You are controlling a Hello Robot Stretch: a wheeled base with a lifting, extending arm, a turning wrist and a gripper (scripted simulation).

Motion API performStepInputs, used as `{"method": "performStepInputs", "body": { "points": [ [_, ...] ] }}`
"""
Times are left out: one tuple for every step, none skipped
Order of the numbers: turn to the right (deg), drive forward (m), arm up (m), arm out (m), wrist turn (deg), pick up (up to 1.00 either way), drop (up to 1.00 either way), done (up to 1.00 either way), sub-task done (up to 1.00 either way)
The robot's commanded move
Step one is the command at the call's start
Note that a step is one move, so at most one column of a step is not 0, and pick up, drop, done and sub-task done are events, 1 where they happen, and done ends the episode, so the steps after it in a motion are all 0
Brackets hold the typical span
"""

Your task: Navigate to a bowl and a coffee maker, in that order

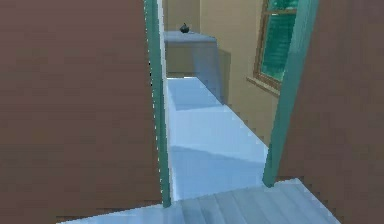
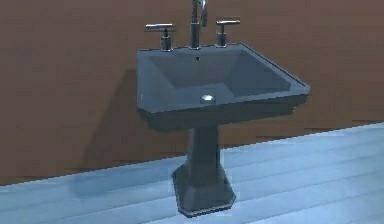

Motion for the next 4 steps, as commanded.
{"method": "performStepInputs", "body": {
  "points": [
    [0.0, 0.2, 0.0, 0.0, 0.0, 0.0, 0.0, 0.0, 0.0],
    [27.0, 0.0, 0.0, 0.0, 0.0, 0.0, 0.0, 0.0, 0.0],
    [3.0, 0.0, 0.0, 0.0, 0.0, 0.0, 0.0, 0.0, 0.0],
    [0.0, 0.65, 0.0, 0.0, 0.0, 0.0, 0.0, 0.0, 0.0]
  ]
}}
